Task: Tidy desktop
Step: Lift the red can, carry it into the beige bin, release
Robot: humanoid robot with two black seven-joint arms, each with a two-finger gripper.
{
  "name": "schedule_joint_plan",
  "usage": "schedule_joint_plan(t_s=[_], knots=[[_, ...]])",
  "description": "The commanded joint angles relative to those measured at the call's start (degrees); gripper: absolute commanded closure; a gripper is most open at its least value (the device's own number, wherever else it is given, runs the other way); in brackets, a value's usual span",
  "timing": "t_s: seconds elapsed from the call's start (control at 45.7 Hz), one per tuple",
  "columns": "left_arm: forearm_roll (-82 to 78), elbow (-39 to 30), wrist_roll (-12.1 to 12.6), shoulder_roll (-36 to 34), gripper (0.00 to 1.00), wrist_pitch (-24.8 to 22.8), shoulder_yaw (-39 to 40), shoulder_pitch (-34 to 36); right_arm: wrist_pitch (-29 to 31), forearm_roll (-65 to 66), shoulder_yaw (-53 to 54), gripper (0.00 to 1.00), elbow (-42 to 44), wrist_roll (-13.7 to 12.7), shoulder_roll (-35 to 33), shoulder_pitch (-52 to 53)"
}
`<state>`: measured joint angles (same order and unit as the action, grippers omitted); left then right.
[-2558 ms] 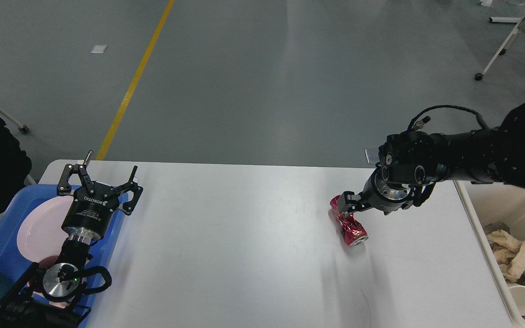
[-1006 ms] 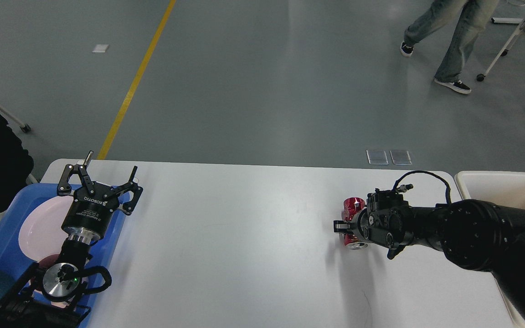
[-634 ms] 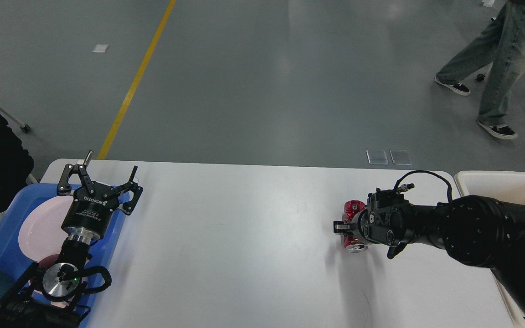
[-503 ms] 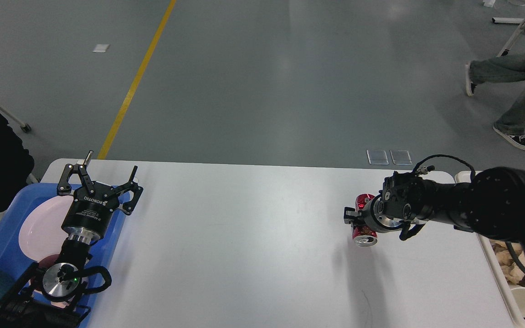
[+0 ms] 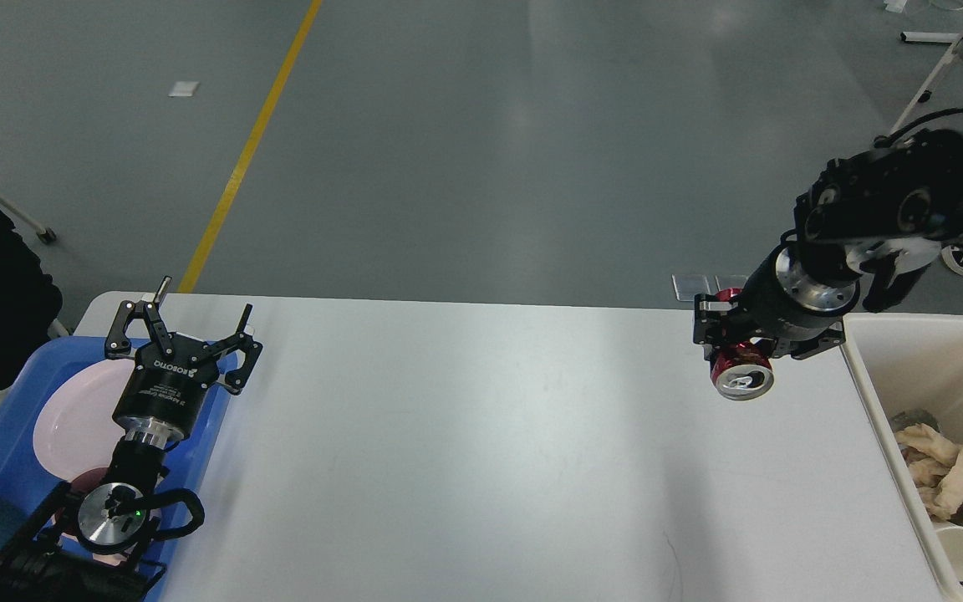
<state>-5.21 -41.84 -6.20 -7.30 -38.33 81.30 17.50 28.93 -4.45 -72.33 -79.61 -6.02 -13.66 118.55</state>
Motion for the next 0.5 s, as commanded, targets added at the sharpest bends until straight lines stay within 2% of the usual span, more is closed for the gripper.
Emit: schedule_joint_plan(t_s=[0.0, 0.219, 0.306, 0.481], knots=[[0.03, 0.0, -0.04, 0.0, 0.03, 0.01, 0.0, -0.1, 4.37, -3.2, -4.65, 1.0, -7.92, 0.65, -0.14, 10.46], [0.03, 0.0, -0.04, 0.0, 0.03, 0.09, 0.0, -0.01, 11.76, -3.55, -6.5, 1.0, -17.51, 0.83, -3.13, 26.99], [0.03, 0.0, -0.04, 0.0, 0.04, 0.09, 0.0, -0.01, 13.08, -3.73, -6.59, 1.0, -17.86, 0.83, -4.18, 28.49], [0.03, 0.0, -0.04, 0.0, 0.03, 0.09, 0.0, -0.01, 11.77, -3.81, -9.4, 1.0, -17.33, 0.57, -7.0, 28.23]])
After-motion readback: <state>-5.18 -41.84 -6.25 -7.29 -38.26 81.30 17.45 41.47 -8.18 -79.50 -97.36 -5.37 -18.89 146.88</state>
